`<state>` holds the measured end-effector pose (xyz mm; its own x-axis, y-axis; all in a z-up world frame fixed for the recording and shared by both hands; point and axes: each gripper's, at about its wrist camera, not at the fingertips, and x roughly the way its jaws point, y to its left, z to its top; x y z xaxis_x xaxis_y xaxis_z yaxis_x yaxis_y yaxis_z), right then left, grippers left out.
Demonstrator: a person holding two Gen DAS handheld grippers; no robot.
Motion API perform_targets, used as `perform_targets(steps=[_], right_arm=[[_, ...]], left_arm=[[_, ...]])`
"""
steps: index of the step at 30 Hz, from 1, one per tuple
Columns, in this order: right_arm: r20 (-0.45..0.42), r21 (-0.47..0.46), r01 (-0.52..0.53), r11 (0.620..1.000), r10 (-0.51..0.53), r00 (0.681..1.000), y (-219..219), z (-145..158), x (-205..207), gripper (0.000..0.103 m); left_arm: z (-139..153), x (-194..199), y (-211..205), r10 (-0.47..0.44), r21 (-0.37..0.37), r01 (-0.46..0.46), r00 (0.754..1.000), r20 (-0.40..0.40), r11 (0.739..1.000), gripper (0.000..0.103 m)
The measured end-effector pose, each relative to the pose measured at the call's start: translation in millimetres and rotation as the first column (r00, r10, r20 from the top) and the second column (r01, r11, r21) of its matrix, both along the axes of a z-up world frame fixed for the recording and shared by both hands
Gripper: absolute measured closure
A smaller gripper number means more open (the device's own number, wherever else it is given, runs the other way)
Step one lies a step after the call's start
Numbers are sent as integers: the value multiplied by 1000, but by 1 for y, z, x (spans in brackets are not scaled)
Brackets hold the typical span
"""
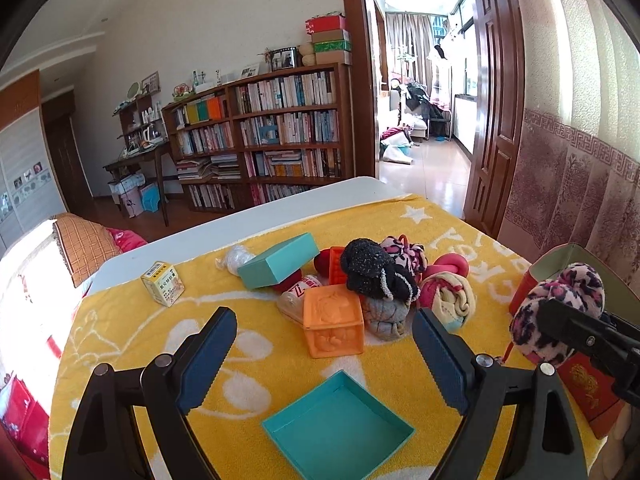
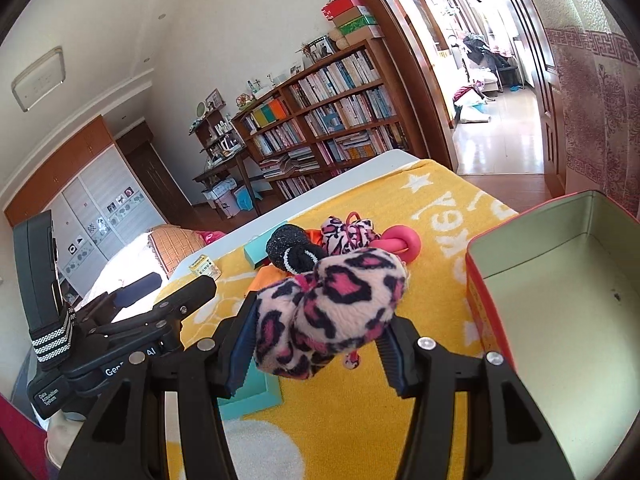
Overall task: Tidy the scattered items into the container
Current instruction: 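Lift the plush with the right gripper while the left gripper lifts the teal box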
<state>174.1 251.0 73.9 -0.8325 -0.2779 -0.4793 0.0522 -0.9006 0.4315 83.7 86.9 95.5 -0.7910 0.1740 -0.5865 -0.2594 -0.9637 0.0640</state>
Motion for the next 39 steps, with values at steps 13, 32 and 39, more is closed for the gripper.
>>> perform_targets(steps=[13, 32, 39], right_arm=[[36, 7, -35, 999, 35, 999, -7, -11, -4, 45], [27, 55, -2, 998, 0, 1000, -3, -12, 1, 45], [35, 52, 3, 999, -5, 999, -2, -14, -1, 45]], left_arm=[[-74, 22, -17, 94, 31, -105, 967, 239, 994, 2], [-100, -1, -9, 217, 133, -277, 912, 349, 952, 2], [-97, 6, -24, 144, 131, -196, 933, 331, 972, 35]])
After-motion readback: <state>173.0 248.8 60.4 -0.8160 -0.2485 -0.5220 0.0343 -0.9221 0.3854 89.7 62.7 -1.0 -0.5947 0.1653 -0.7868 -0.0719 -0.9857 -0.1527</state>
